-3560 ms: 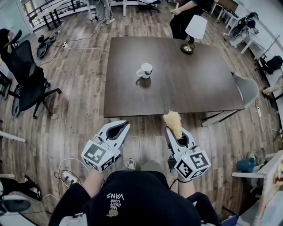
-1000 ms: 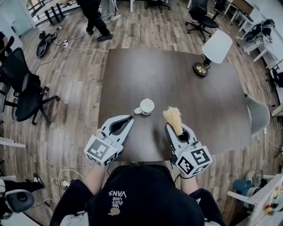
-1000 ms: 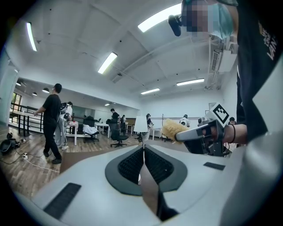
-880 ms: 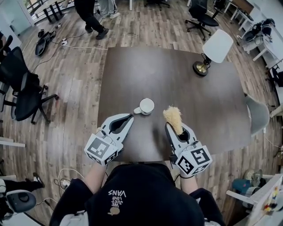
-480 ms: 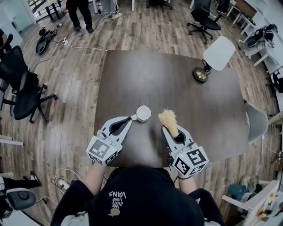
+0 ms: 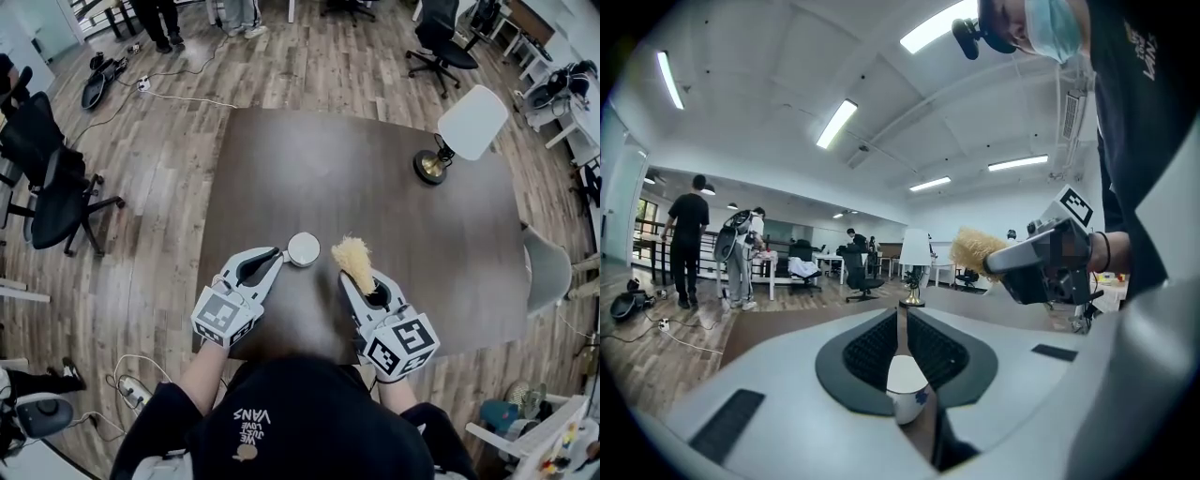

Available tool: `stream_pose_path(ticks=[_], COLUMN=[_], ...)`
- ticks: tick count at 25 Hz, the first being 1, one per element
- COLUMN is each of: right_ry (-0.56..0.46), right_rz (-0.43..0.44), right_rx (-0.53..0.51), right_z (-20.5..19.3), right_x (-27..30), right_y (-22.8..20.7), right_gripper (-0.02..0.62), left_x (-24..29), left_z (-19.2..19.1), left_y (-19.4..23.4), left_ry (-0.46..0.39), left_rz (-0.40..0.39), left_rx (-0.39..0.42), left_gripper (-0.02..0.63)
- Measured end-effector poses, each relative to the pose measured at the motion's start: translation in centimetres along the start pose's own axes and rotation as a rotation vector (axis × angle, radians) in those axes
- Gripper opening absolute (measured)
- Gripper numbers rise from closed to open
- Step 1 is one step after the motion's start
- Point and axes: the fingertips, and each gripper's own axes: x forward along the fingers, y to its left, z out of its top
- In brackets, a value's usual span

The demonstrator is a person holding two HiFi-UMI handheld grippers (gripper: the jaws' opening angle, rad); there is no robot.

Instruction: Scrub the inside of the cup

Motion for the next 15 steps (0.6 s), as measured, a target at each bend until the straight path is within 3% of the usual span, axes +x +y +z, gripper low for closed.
stream_pose_path(ticks=[3,6,13,15], right_ry=[0.010,0.019,0.038,0.041], right_rz=[-0.001,-0.005,-0.010,-0.008], right_rx=[0.000,0.001,0.008,0.011], right_z=[0.1,0.1,-0.6,-0.8], right_x=[0.3,0.5,0.4,0.5], right_y=[-0.2,-0.4,-0.9,-0.9], right_gripper=[0.094,0.094,0.094,0.094], left_x=[0.6,1.6,3.6,4.1], left_z=[-0.8,-1.7,-4.4,-5.2], left_y=[0.1,-0.1,-0.4,-0.6], left_ry=[0.011,0.021,0.076,0.089], left_rz=[-0.031,-0.081,-0.121,-0.144], left_rx=[-0.013,-0.023,0.042,0.058], left_gripper=[0.035,0.174,0.351,0.376])
